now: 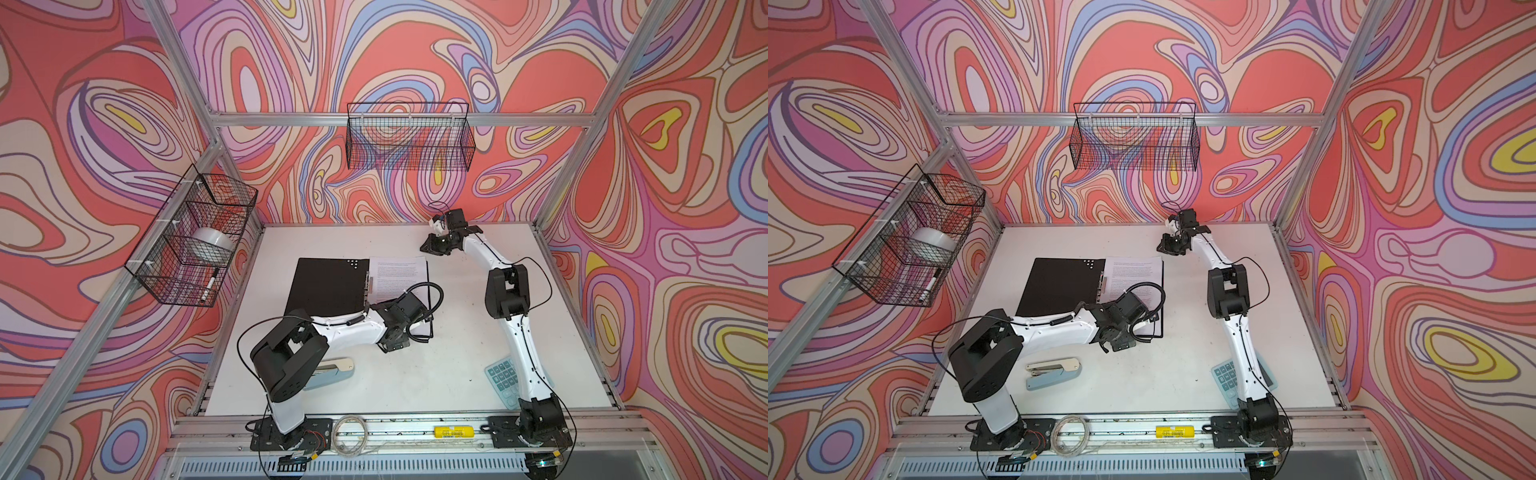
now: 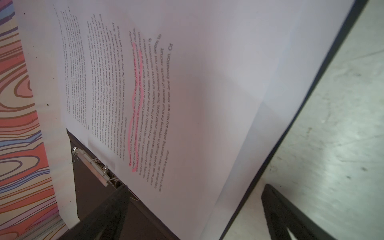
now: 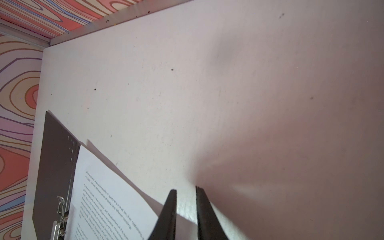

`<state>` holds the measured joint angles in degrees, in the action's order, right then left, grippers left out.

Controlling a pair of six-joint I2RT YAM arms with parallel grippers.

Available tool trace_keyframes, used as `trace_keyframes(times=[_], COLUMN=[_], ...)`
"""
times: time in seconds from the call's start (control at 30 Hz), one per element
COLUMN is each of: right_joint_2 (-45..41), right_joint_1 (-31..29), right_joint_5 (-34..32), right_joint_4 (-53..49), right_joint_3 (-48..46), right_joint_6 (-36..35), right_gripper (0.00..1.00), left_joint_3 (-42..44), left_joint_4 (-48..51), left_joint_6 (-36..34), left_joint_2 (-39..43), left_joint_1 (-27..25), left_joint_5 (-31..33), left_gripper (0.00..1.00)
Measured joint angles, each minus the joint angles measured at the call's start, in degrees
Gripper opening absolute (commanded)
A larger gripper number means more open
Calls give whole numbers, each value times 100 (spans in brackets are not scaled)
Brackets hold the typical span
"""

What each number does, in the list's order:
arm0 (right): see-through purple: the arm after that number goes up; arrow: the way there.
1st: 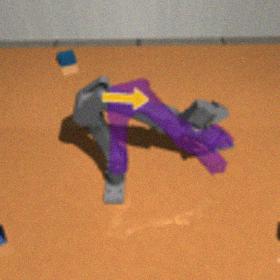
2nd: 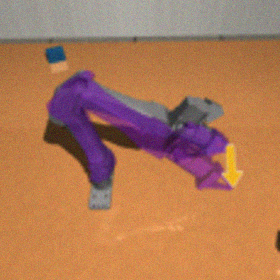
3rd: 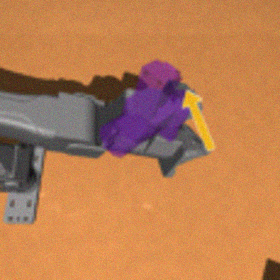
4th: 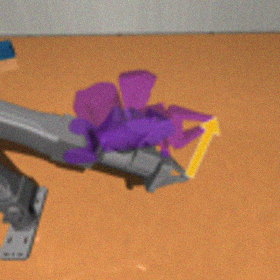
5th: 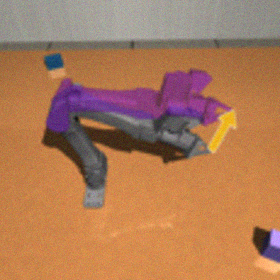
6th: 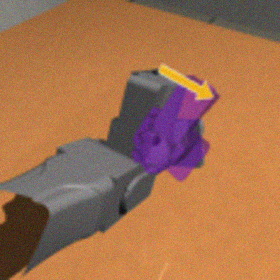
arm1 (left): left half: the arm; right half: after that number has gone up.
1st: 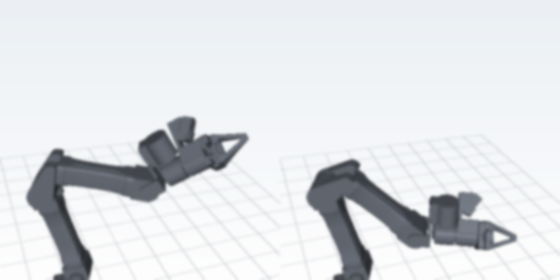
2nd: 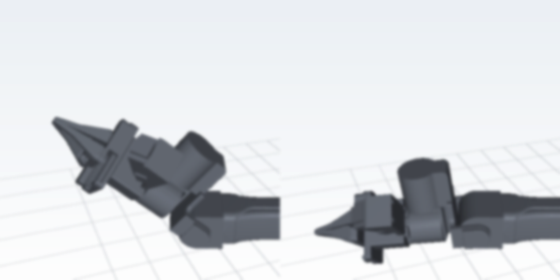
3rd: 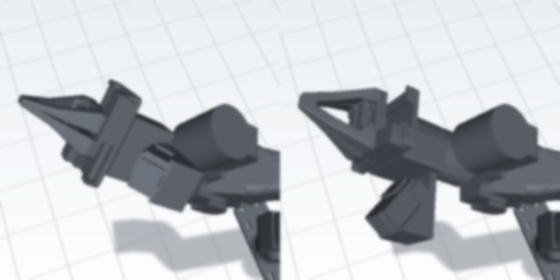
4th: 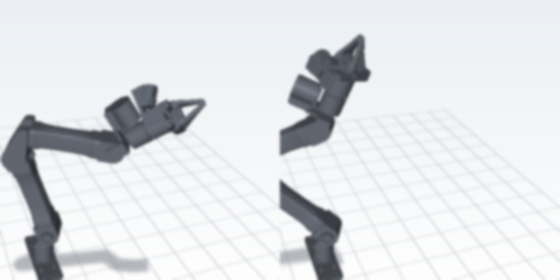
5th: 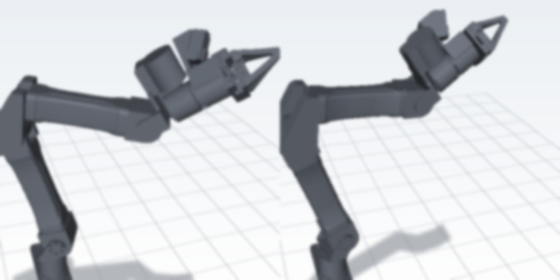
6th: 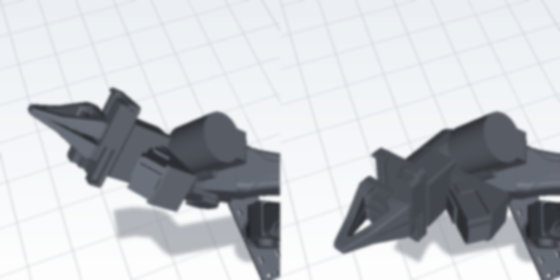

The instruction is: Put the files into the folder

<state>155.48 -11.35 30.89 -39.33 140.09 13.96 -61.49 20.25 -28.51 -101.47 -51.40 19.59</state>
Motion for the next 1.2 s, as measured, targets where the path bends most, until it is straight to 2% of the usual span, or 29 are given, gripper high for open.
trace_keyframes(times=[0.5, 1.03, 1.2], right_joint_2=[4, -85, -118], right_joint_1=[-101, -101, -101], right_joint_5=[22, -4, -2], right_joint_4=[-507, -708, -752], right_joint_3=[59, 13, 13], right_joint_6=[-535, -686, -686], right_gripper=[5, 2, 1], left_joint_3=[17, 55, 63], left_joint_4=[-190, -179, -17], left_joint_6=[-44, -35, -17], left_joint_2=[-2, 13, 271], left_joint_1=[0, -7, -68], left_joint_5=[85, 142, 15], left_gripper=[100, 100, 100])
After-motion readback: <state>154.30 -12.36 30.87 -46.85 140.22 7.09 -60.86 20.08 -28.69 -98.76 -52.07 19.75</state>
